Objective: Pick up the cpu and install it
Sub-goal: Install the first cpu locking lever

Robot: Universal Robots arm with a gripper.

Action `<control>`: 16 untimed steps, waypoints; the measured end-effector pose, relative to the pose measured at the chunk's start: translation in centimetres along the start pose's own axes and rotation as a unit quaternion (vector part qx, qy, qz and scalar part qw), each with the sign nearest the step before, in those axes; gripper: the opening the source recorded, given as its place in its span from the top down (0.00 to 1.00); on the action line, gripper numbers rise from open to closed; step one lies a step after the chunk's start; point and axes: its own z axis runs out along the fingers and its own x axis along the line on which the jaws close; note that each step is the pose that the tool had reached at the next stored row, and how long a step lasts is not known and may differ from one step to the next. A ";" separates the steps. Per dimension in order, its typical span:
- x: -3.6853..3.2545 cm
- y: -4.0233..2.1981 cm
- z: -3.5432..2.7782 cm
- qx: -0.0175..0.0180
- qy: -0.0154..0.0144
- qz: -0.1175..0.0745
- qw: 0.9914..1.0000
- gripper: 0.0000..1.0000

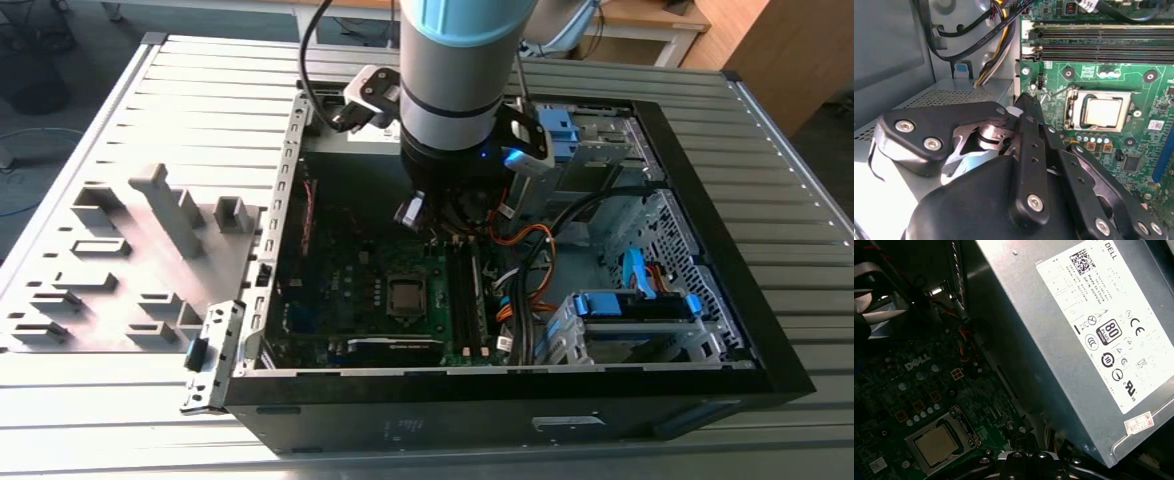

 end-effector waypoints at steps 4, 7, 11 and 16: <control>-0.13 0.09 0.40 0.000 0.000 0.000 1.000 0.89; -0.11 0.09 0.73 0.000 0.000 0.000 1.000 0.89; -0.04 0.16 0.82 0.001 0.002 0.000 1.000 0.89; 0.23 0.44 0.81 0.003 0.005 0.000 1.000 0.89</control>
